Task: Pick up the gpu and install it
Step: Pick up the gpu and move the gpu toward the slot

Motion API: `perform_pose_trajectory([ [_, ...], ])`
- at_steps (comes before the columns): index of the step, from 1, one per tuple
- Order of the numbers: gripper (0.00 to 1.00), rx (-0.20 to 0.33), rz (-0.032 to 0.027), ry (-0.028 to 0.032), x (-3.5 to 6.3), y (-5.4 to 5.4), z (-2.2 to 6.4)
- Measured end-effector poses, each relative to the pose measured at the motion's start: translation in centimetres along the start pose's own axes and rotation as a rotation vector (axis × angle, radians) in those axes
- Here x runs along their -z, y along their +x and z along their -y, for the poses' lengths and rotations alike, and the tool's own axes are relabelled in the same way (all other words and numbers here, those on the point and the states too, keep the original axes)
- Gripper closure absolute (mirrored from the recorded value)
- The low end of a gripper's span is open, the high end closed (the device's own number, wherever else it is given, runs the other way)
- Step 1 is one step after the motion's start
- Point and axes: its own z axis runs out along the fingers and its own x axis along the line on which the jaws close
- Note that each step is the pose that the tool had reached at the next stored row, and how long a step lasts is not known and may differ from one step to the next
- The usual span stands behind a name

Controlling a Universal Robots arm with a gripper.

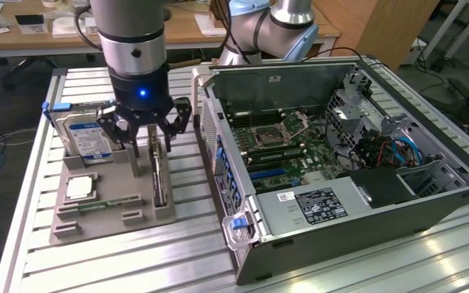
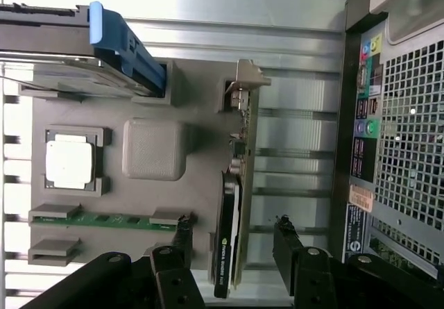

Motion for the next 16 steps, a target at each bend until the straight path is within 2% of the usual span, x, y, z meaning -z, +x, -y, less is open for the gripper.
perform_pose_trajectory([
  [10,0.41,-0.001,-0.0021,-0.0001,-1.75,-0.2,0.02],
  [16,0.41,-0.022,-0.0019,0.0001,-2.84,0.0,0.03],
])
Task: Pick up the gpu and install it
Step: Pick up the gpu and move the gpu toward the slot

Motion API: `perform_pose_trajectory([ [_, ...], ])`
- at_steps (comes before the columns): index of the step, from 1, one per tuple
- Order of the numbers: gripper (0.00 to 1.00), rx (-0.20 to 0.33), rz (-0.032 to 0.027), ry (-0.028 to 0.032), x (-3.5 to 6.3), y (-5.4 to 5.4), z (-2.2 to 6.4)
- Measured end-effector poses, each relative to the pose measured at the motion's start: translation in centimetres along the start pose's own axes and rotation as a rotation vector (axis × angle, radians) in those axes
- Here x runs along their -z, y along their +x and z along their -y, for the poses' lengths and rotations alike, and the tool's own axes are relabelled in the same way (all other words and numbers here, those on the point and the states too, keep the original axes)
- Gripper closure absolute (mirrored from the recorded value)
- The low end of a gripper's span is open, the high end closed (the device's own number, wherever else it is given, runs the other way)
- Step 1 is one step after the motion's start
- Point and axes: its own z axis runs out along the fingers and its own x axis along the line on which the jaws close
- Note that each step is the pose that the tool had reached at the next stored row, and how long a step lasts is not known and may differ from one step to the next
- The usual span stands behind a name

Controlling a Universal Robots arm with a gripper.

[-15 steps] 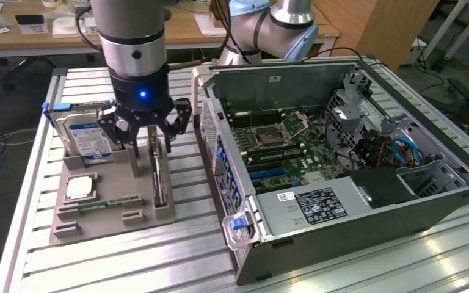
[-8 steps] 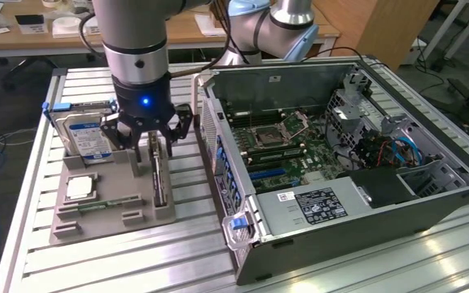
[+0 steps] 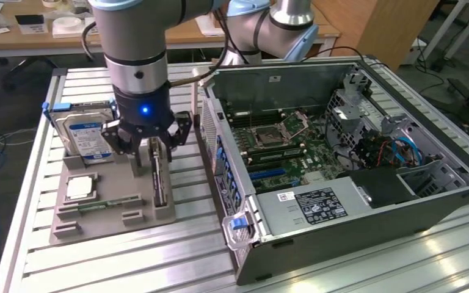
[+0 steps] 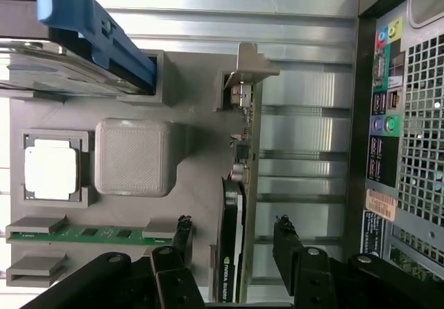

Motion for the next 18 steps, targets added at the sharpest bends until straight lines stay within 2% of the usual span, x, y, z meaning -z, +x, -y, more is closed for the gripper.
perform_pose_trajectory([
  [18,0.41,-0.021,-0.0014,0.0001,-3.27,0.0,0.03],
])
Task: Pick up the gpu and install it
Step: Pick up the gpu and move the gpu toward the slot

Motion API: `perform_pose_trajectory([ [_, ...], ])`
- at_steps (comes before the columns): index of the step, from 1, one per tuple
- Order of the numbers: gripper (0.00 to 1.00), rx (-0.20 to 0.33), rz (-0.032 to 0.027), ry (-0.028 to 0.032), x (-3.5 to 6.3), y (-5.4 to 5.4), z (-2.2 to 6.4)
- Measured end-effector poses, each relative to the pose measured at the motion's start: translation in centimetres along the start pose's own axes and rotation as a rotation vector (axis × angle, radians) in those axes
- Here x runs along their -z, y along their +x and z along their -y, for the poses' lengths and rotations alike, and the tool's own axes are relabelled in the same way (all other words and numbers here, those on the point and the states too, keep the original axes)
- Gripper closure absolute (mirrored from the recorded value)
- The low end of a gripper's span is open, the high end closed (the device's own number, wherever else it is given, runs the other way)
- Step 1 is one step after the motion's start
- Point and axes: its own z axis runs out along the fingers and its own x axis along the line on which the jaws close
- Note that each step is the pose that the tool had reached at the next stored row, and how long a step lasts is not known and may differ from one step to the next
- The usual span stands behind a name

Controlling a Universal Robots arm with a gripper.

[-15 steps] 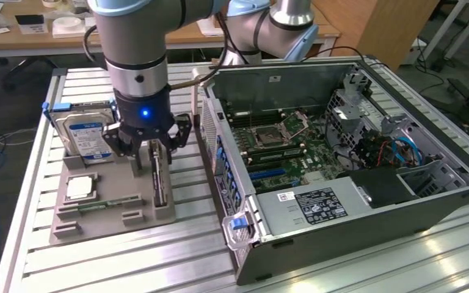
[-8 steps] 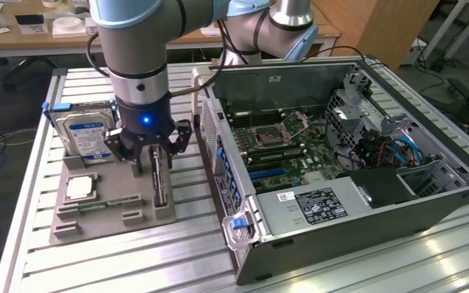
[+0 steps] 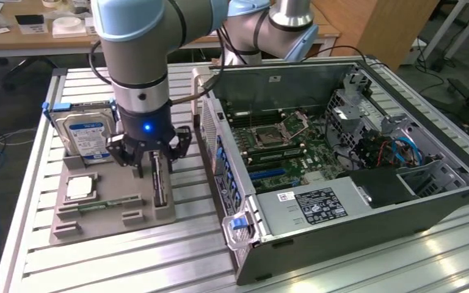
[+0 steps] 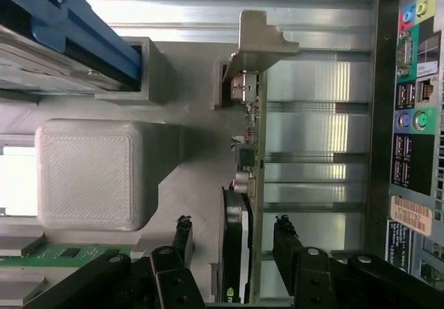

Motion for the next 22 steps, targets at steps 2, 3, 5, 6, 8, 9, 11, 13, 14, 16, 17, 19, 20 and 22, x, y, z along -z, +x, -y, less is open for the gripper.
perform_pose_trajectory([
  [2,0.41,-0.002,-0.0001,0.0,-0.36,0.0,0.01],
  [3,0.41,-0.003,-0.0001,0.0001,-0.54,0.0,0.01],
  [5,0.41,-0.007,-0.0005,0.0002,-0.71,0.0,0.01],
  [6,0.41,-0.007,-0.0006,0.0002,-0.7,0.0,0.01],
  [8,0.41,-0.007,-0.0005,0.0002,-0.71,0.0,0.01],
  [9,0.41,-0.007,-0.0005,0.0001,-0.71,0.0,0.01],
  [11,0.41,-0.008,-0.0004,0.0001,-0.71,0.0,0.01],
  [13,0.41,-0.011,-0.0001,0.0,-0.73,0.0,0.09],
  [14,0.41,-0.013,-0.0003,0.0001,-0.72,0.01,0.16],
  [16,0.41,-0.016,-0.0003,0.0001,-0.72,0.01,0.24],
  [17,0.41,-0.016,-0.0002,0.0001,-0.72,0.01,0.24],
  [19,0.41,-0.016,-0.0003,0.0002,-0.71,0.01,0.25],
  [20,0.43,-0.016,-0.0004,0.0002,-0.71,0.01,0.26],
  [22,0.49,-0.016,-0.0003,0.0002,-0.72,-0.01,0.26],
])
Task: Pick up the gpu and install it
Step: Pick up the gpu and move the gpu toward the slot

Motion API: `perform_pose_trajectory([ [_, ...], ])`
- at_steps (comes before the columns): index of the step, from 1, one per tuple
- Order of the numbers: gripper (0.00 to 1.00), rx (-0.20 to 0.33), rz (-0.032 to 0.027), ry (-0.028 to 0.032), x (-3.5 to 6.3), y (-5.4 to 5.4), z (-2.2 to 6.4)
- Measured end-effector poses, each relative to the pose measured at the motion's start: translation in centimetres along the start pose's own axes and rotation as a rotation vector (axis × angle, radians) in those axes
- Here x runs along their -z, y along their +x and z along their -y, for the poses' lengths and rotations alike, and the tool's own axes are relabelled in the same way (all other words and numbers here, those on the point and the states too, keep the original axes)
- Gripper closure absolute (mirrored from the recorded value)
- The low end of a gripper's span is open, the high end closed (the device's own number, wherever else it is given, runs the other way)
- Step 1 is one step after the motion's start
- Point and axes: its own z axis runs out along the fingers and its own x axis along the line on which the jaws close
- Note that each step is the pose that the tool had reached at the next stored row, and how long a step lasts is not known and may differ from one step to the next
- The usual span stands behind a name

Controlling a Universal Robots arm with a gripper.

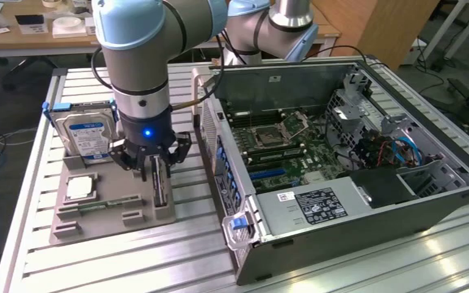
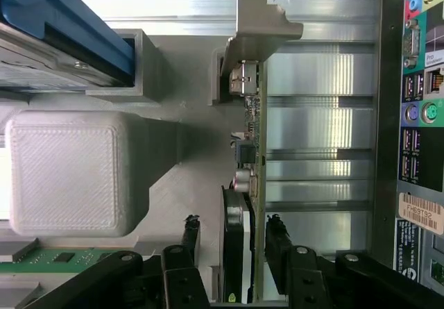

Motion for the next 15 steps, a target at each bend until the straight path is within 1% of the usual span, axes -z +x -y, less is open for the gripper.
perform_pose_trajectory([
  [5,0.51,0.0,0.0,-0.0001,-0.01,-0.08,-0.01],
  [6,0.58,0.0,-0.0001,0.0,0.0,-0.14,0.0],
  [15,0.58,0.0,0.0,0.0006,-0.02,-0.21,-0.19],
])
